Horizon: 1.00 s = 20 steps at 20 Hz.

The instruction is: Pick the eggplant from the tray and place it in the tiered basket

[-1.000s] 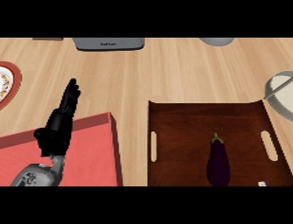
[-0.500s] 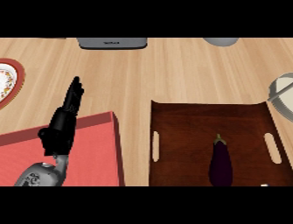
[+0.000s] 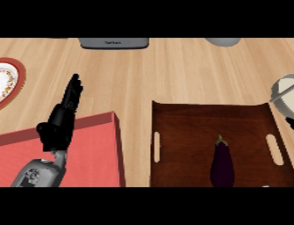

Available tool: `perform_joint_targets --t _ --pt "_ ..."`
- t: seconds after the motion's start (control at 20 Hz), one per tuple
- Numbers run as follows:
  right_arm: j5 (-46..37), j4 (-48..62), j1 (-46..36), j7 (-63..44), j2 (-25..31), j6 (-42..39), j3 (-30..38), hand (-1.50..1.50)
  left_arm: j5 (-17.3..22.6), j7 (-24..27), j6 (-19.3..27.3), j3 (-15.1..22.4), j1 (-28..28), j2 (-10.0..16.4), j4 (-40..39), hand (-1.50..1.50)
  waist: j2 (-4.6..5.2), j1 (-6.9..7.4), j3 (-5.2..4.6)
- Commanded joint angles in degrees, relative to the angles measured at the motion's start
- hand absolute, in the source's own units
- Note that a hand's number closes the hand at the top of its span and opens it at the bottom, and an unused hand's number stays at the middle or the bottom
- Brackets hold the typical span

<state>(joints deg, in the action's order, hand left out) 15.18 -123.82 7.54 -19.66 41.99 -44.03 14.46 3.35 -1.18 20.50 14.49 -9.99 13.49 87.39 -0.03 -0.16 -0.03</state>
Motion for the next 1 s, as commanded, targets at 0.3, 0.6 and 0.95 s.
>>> perform_joint_targets --t 0.3,0.6,0.95 --pt "-8.8 -3.6 0.7 -6.1 -6.8 -5.1 -2.7 -1.5 -3.5 0.5 -1.0 -1.0 4.3 -2.8 2.9 0.0 -0.04 0.06 0.03" --pt "-23.3 -0.4 1.8 5.0 -10.3 -9.0 -1.0 -1.5 -5.6 -0.4 -1.8 -1.2 1.7 -4.7 1.7 0.0 -0.02 -0.1 0.08" --pt "-28.9 -3.3 1.4 7.3 -12.3 -10.0 -4.0 -1.5 -5.2 2.9 -4.9 -4.3 2.3 -5.1 -2.1 0.0 0.01 -0.03 0.04"
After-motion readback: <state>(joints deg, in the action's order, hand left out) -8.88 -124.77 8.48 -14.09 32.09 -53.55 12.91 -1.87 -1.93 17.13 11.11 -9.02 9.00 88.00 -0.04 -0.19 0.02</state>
